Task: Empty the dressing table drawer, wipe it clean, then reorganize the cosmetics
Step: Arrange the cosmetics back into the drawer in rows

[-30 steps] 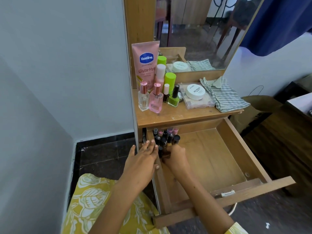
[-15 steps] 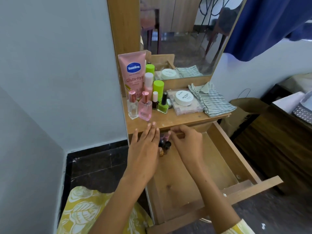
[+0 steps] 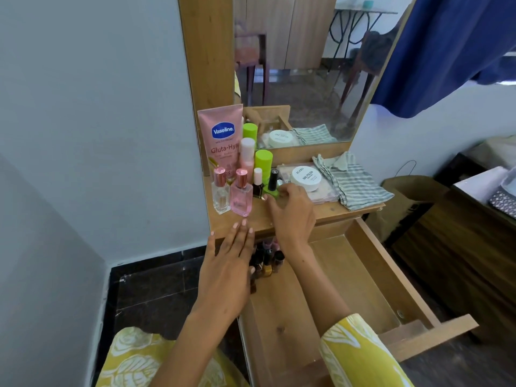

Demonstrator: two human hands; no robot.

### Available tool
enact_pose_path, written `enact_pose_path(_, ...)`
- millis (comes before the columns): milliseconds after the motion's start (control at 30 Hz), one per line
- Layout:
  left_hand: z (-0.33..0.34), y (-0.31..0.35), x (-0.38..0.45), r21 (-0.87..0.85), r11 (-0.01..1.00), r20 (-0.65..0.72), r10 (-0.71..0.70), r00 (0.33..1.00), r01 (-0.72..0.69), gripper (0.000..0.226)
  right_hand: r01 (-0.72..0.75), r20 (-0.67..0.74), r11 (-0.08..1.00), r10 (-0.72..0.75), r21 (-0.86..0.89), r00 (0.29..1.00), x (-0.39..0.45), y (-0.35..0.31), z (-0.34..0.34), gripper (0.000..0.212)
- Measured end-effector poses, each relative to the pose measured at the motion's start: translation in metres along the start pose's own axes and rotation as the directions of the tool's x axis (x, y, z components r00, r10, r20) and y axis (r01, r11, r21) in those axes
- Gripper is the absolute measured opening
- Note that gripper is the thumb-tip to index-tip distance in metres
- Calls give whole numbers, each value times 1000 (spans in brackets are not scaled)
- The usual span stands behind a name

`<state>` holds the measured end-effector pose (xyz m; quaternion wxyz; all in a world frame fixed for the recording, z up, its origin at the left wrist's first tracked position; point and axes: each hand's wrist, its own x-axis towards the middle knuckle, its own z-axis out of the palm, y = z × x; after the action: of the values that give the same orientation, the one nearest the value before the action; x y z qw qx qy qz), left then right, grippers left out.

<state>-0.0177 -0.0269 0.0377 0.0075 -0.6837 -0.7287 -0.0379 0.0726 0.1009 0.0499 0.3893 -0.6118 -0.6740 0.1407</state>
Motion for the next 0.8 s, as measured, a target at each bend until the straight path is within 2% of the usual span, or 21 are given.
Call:
enact_pose_path(200, 0, -8, -6, -68, 998, 16, -1, 1000, 2, 68, 10, 43, 997, -13, 71, 999, -19, 6, -19, 25)
enact_pose_path(367, 3, -11, -6, -108, 994, 9, 18, 1000, -16, 69, -28, 100, 962, 0, 273, 995, -67, 18, -55, 24)
enact_pose_path(433, 4, -12, -6, -129, 991, 17, 24, 1000, -22, 69, -31, 173, 948, -26, 317, 985, -85, 26, -66, 24)
enact_pose_path(500, 5, -13, -6, -146, 989, 14, 29, 999, -27, 69, -103, 333, 961, 12, 257, 943, -98, 36, -71, 24)
enact_pose_path(600, 7, -14, -6, -146, 989, 11, 34, 999, -32, 69, -225, 537, 972, 154, 69, 829, -108, 49, -63, 26)
enact_pose_path(700, 8, -15, -6, -134, 991, 13, 33, 999, -31, 69, -204, 565, 976, 208, -71, 799, -108, 50, -47, 26)
enact_pose_path(800, 9, -13, -6, -123, 992, 10, 25, 1000, -24, 69, -167, 546, 978, 210, -128, 811, -108, 46, -31, 25)
